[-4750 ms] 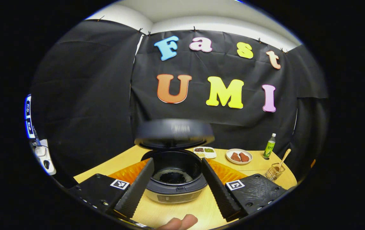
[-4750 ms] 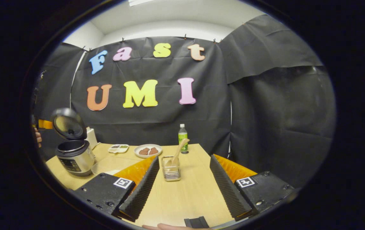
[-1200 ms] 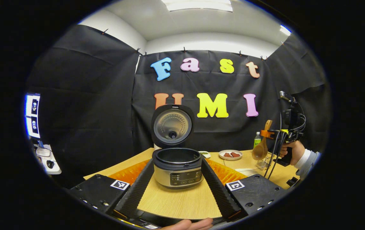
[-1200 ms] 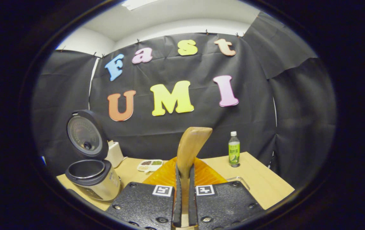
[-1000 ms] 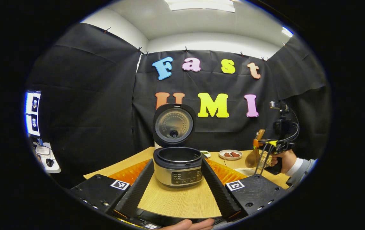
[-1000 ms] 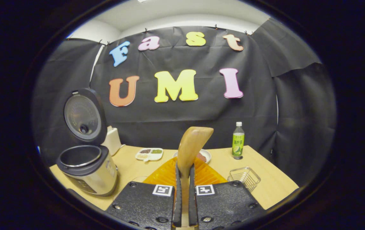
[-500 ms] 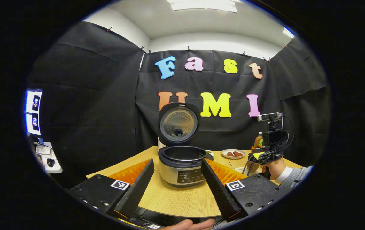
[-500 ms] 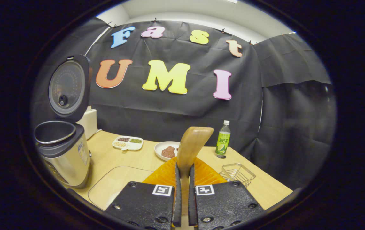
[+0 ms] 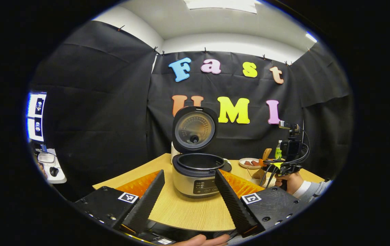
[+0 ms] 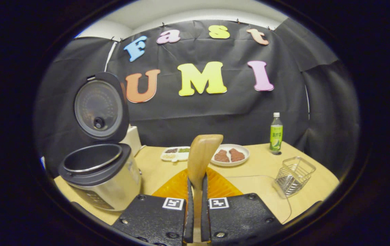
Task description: Close the left gripper, press the button to open the rice cooker; take a wooden spoon from the chopstick holder with the right hand, scoop a spoonful of rice and pour it into the rice cooker, then put the wooden spoon back into the chopstick holder.
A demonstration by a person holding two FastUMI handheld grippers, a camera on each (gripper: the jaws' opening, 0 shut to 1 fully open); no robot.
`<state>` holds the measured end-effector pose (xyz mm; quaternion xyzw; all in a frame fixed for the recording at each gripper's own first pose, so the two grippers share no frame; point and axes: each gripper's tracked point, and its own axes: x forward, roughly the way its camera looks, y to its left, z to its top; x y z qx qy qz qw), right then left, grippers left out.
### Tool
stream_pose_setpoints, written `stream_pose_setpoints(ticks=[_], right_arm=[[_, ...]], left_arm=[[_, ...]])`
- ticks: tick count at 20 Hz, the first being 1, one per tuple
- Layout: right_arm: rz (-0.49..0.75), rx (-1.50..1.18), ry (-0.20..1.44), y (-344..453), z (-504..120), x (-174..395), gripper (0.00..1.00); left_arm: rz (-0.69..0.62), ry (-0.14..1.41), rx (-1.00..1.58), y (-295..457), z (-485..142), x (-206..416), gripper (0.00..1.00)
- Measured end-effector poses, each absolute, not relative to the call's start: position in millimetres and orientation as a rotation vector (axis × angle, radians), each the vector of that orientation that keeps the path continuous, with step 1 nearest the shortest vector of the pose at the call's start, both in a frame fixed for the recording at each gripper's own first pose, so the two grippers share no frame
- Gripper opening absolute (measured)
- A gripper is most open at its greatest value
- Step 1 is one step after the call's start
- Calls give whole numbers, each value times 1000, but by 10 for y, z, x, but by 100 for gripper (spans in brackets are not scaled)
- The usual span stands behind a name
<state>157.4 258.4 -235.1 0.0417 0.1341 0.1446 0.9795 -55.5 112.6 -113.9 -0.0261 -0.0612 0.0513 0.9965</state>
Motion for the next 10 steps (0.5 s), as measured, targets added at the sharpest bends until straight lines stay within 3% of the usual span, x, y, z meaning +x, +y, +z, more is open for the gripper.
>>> stream_pose_setpoints(ticks=[4,10], right_arm=[[318,193,319,2577,-2365,1533,13],[303,614,501,2321,-2466,1668,13]], left_arm=[[105,-114,-42,1121,-1182,-546,94],[126,-101,-54,1191,-1202,-528,94]])
